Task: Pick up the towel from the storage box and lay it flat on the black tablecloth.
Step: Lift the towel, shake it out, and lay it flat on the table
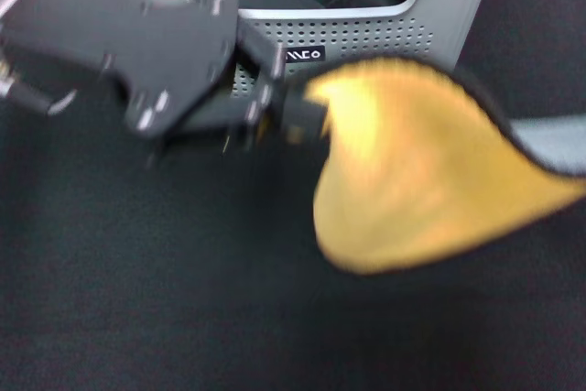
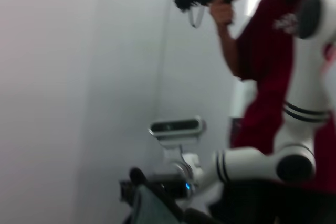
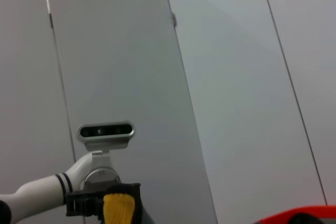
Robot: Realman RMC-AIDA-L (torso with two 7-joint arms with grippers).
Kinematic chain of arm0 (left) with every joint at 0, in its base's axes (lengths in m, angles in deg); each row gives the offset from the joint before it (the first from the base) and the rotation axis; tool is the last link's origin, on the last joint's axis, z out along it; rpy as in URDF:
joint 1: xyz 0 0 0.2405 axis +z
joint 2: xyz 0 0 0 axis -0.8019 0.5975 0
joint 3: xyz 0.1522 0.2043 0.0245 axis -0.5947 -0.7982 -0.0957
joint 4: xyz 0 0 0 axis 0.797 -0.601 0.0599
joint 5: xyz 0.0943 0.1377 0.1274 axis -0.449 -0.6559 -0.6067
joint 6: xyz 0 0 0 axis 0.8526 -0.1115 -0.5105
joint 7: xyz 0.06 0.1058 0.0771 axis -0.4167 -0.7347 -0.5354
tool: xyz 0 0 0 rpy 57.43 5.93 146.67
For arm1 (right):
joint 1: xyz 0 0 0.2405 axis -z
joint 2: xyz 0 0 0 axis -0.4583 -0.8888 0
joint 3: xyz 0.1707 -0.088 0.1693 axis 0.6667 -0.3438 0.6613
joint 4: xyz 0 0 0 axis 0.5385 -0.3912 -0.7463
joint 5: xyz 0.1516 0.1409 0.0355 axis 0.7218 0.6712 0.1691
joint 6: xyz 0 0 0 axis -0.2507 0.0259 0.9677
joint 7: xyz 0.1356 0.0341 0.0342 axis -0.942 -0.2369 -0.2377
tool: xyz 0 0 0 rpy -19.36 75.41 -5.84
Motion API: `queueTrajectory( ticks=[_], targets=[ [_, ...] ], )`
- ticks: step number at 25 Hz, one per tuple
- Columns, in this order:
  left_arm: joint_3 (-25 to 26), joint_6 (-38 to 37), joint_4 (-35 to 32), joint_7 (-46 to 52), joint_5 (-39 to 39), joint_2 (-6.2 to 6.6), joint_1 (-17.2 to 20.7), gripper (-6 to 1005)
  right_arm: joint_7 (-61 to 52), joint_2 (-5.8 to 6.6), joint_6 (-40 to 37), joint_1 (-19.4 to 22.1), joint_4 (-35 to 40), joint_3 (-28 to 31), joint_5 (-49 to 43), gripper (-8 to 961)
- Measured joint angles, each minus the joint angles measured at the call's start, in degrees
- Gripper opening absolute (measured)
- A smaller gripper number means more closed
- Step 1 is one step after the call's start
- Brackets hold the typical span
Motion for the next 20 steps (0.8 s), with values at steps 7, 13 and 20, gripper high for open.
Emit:
queueTrajectory(
  ticks=[7,13,20],
  targets=[
    [-12.3,-0.2,-13.2,4.2,10.0,5.85,9.0,12,0.0,-0.43,0.2,18.9,17.4,-5.6,6.7,112],
    [-2.1,0.1,-7.1,1.6,-9.2,0.95,6.4,12,1.0,-0.47,-5.9,11.3,5.5,-10.0,1.1,114],
    [13.6,2.2,7.0,-3.9,-38.8,-1.51,-4.6,12,6.5,0.41,-14.5,-15.7,-27.6,-13.4,-2.8,115]
  ],
)
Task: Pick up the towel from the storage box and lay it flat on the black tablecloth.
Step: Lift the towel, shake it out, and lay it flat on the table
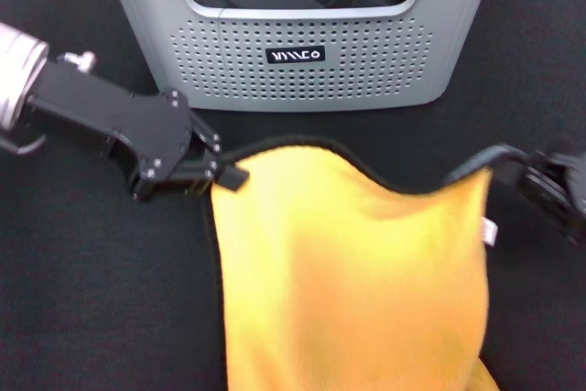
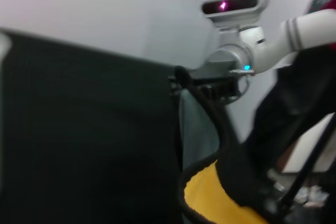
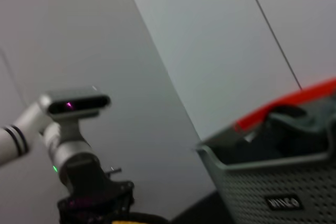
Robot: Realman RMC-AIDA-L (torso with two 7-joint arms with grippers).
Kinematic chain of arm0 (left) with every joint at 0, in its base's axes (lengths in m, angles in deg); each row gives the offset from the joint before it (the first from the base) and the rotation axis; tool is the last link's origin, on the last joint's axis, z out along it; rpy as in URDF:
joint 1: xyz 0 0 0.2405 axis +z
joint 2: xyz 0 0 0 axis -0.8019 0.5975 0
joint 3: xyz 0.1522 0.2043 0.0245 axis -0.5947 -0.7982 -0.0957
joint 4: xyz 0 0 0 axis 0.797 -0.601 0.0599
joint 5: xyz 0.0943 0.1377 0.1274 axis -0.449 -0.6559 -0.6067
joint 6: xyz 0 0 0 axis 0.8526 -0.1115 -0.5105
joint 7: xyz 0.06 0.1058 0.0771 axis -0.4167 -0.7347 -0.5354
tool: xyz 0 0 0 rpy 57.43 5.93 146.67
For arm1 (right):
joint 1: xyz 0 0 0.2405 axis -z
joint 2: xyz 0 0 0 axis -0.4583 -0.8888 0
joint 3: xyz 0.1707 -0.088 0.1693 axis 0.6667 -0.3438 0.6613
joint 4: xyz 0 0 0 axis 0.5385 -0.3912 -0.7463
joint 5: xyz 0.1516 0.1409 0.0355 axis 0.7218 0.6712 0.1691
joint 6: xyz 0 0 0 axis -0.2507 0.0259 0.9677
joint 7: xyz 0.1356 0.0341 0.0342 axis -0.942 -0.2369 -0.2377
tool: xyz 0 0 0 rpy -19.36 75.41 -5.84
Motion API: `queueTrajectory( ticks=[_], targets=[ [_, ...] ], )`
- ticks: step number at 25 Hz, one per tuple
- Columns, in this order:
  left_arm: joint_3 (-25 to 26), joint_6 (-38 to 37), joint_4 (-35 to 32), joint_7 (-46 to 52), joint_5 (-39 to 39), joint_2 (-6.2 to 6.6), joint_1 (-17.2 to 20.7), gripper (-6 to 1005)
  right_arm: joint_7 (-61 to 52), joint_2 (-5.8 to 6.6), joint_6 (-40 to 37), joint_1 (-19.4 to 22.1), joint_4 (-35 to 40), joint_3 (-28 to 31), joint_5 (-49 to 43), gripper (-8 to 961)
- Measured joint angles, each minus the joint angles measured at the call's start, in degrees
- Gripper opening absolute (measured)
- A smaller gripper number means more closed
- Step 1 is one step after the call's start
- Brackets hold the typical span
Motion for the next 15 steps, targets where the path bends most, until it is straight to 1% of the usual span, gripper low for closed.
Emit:
queueTrajectory(
  ticks=[1,3,6,10,12,13,15],
  targets=[
    [0.7,0.9,0.7,-0.1,-1.5,0.25,-0.8,12,0.4,0.20,-1.0,-2.1,-2.5,0.1,-0.3,116],
    [1.0,2.2,0.9,0.3,-2.8,0.93,-1.2,12,0.7,0.45,-4.1,-5.2,-4.4,-0.1,-1.1,116],
    [1.5,3.7,0.8,1.1,-3.8,1.72,-0.9,12,0.1,0.63,-8.1,-7.2,-4.6,-0.5,-1.7,117],
    [2.7,4.8,0.4,1.7,-4.5,1.75,-0.8,12,-0.4,1.24,-10.5,-9.2,-6.0,-0.5,-1.9,118],
    [3.1,6.0,0.4,1.8,-4.7,1.71,-0.7,12,-0.4,1.24,-10.5,-9.2,-6.0,-0.5,-1.9,118],
    [3.4,6.7,0.4,1.9,-5.0,1.63,-0.7,12,-0.5,1.38,-11.7,-10.9,-7.5,-0.3,-3.1,119],
    [3.7,8.0,0.5,1.9,-5.3,1.55,-0.6,12,-0.8,1.41,-12.4,-11.5,-7.8,-0.3,-4.0,119]
  ],
)
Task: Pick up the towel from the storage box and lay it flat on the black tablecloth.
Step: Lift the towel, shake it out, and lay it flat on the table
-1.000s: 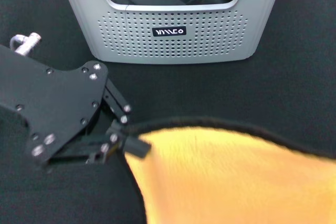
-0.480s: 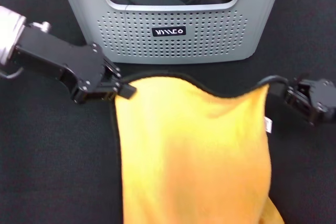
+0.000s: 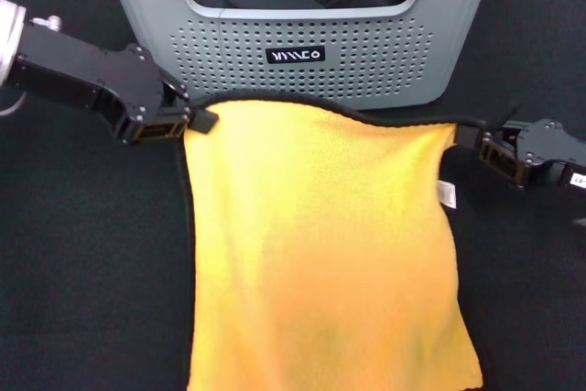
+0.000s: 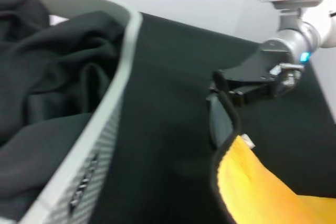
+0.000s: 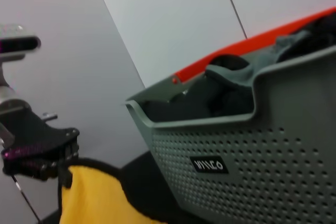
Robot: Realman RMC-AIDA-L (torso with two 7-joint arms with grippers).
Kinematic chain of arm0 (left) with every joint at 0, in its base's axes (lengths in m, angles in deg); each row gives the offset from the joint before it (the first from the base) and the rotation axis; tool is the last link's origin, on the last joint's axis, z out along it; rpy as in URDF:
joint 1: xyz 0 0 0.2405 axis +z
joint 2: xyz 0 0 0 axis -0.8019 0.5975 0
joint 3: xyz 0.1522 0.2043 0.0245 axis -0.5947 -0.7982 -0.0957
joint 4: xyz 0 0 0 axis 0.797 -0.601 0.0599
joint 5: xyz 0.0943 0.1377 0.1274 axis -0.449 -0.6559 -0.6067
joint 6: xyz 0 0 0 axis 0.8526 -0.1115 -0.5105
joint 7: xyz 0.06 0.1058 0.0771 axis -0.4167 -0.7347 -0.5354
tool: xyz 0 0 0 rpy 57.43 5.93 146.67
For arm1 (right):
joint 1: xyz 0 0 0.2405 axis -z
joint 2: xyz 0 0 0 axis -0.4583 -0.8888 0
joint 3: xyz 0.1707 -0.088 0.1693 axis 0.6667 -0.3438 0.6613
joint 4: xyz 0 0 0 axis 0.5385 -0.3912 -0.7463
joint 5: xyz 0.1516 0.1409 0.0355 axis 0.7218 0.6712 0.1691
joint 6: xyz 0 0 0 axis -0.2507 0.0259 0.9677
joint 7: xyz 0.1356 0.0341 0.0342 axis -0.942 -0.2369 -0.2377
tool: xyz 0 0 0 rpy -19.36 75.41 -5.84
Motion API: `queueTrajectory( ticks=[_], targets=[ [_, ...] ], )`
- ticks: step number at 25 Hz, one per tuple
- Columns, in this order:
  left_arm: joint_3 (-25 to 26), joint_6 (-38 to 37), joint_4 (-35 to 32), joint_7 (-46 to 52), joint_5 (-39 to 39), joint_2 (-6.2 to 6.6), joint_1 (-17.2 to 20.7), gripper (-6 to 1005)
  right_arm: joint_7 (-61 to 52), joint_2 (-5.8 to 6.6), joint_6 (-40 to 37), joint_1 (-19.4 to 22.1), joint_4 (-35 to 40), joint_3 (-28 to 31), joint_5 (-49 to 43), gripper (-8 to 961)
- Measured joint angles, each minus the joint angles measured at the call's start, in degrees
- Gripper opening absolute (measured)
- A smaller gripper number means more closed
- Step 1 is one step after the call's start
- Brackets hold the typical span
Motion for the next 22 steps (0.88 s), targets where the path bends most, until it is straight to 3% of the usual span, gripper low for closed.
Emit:
queueTrajectory(
  ticks=[5,15,22],
  targets=[
    [0.1,3.3,0.4,0.0,-2.3,-0.42,0.2,12,-1.0,-0.23,-2.8,-1.3,-0.2,-0.4,-2.1,120],
    [-0.3,9.9,1.2,0.1,-10.9,-4.28,-0.8,12,-1.1,-0.36,-5.6,-3.8,-2.5,-0.4,-3.0,123],
    [-0.4,14.0,1.6,0.1,-13.9,-5.68,-1.3,12,-1.0,-0.52,-9.8,-5.6,-3.4,-0.5,-4.7,125]
  ],
)
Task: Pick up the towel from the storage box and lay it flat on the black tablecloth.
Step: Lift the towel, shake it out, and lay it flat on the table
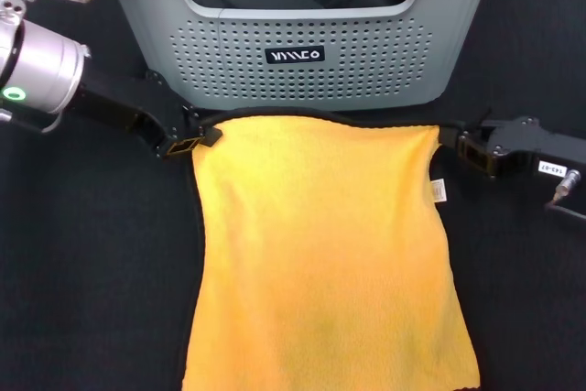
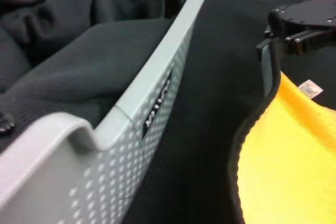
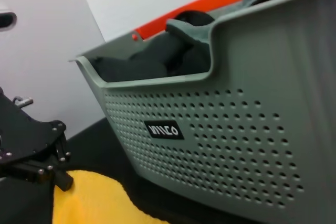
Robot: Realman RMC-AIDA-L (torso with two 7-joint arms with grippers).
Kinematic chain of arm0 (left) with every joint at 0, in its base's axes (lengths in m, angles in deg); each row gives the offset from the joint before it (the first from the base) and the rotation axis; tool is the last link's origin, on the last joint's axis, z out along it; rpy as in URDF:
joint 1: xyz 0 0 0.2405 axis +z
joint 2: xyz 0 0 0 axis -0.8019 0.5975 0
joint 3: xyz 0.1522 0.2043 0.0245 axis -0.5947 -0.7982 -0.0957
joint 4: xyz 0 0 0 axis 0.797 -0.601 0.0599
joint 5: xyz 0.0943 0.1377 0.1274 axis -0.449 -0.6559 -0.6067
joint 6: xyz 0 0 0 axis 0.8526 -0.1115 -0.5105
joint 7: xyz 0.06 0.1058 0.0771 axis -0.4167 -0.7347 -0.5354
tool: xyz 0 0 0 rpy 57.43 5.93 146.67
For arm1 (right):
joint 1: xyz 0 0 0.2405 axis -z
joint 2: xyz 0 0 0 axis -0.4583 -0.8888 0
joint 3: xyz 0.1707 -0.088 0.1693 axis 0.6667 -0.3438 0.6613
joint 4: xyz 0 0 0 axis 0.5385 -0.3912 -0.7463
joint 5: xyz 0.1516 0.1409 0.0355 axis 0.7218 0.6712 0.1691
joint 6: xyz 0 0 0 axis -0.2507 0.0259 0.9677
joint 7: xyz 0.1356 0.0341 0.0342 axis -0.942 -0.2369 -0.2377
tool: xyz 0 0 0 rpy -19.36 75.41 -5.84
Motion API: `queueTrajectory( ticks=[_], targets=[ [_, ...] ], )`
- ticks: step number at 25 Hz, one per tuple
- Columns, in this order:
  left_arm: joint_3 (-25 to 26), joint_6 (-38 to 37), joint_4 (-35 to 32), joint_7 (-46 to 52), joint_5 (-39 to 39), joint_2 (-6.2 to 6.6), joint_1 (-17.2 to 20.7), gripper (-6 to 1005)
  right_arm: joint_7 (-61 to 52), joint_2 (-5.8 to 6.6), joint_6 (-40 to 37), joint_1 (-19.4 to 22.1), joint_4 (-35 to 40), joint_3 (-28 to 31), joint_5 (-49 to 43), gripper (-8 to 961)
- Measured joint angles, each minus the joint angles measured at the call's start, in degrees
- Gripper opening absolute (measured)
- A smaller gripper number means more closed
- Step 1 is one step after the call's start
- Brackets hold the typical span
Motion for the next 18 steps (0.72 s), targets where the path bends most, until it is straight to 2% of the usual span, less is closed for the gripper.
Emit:
queueTrajectory(
  ticks=[4,10,18],
  targets=[
    [-0.3,2.4,0.2,0.0,-0.3,-0.62,-0.1,12,0.3,-0.07,-1.4,-1.3,-1.2,0.0,-0.4,126],
    [-2.6,4.5,0.3,0.7,-0.5,-0.83,-0.1,13,0.4,-0.11,-2.5,-1.9,-1.6,0.0,-0.4,127],
    [-2.8,6.8,1.2,1.5,-0.7,-1.16,-0.1,13,0.5,-0.17,-3.8,-2.3,-2.0,-0.1,-0.4,129]
  ],
)
